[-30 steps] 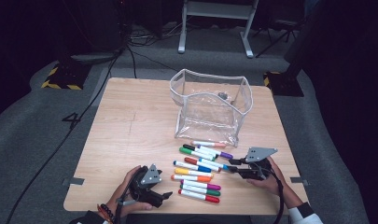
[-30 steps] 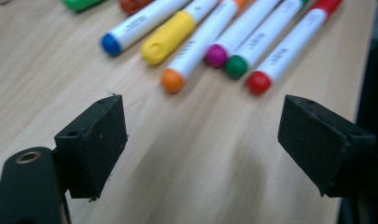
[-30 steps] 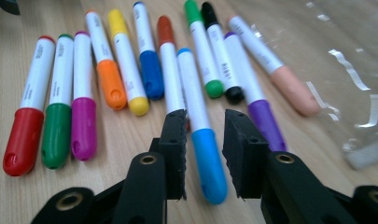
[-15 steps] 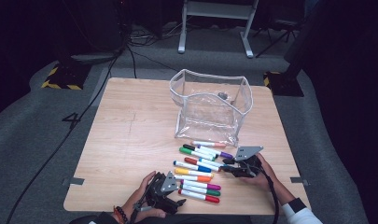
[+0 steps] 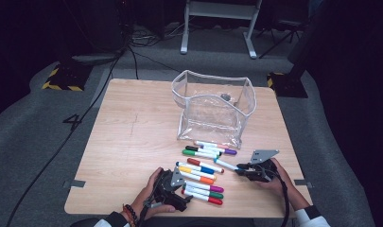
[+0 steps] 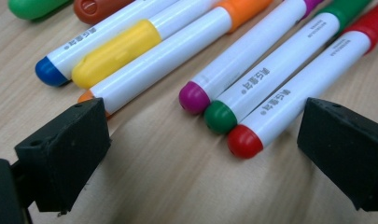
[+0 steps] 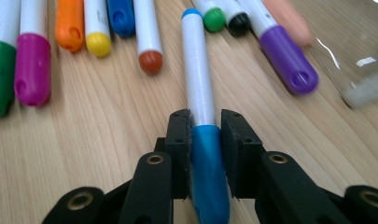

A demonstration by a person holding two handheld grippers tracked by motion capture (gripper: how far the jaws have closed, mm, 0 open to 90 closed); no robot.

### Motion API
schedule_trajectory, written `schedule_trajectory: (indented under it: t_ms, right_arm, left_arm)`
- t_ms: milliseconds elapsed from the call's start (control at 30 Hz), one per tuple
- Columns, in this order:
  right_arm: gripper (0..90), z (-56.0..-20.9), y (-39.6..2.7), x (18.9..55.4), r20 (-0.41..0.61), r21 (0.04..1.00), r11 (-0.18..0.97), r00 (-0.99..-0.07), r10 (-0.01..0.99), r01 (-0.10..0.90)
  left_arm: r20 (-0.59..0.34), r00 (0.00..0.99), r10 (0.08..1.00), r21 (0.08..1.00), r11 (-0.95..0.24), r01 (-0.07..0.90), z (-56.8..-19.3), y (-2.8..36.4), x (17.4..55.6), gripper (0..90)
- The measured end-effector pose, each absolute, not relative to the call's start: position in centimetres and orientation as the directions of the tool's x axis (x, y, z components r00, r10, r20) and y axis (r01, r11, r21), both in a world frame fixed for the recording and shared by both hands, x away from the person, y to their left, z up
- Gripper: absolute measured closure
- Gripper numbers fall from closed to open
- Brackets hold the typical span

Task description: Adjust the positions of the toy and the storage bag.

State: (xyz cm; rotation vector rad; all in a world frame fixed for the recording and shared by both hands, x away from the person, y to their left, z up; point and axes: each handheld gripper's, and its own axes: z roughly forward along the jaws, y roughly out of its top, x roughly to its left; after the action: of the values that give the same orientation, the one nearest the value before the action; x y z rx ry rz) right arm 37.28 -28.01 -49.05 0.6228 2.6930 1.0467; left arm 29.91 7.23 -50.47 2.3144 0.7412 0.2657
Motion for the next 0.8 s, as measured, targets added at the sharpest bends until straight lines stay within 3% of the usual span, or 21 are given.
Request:
schedule_trajectory:
  t_ms: [267, 367, 500, 600, 800]
  right_arm:
    - [72.6, -49.2, -31.4, 36.6, -0.009, 0.689, 0.629, -0.863, 0.506, 0.361]
    - [58.4, -49.2, -31.7, 36.6, -0.022, 0.693, 0.625, -0.856, 0.517, 0.36]
    - [61.6, -49.4, -31.3, 37.1, -0.016, 0.704, 0.619, -0.864, 0.503, 0.348]
    - [73.0, -49.5, -31.3, 37.3, -0.009, 0.714, 0.609, -0.866, 0.5, 0.344]
    - [74.1, -49.4, -31.8, 37.1, -0.016, 0.71, 0.609, -0.856, 0.516, 0.354]
  left_arm:
    - [-0.013, 0.808, 0.589, 0.665, -0.598, 0.447, -50.5, 7.3, 31.1, 2.5]
    - [-0.013, 0.808, 0.589, 0.662, -0.601, 0.448, -50.5, 7.4, 31.8, 1.6]
    - [-0.015, 0.81, 0.586, 0.66, -0.603, 0.448, -50.5, 7.6, 33.0, 0.5]
    - [-0.017, 0.812, 0.583, 0.661, -0.603, 0.447, -50.5, 7.6, 33.6, 0.4]
    - [-0.016, 0.826, 0.564, 0.661, -0.613, 0.432, -50.5, 7.6, 34.3, 0.2]
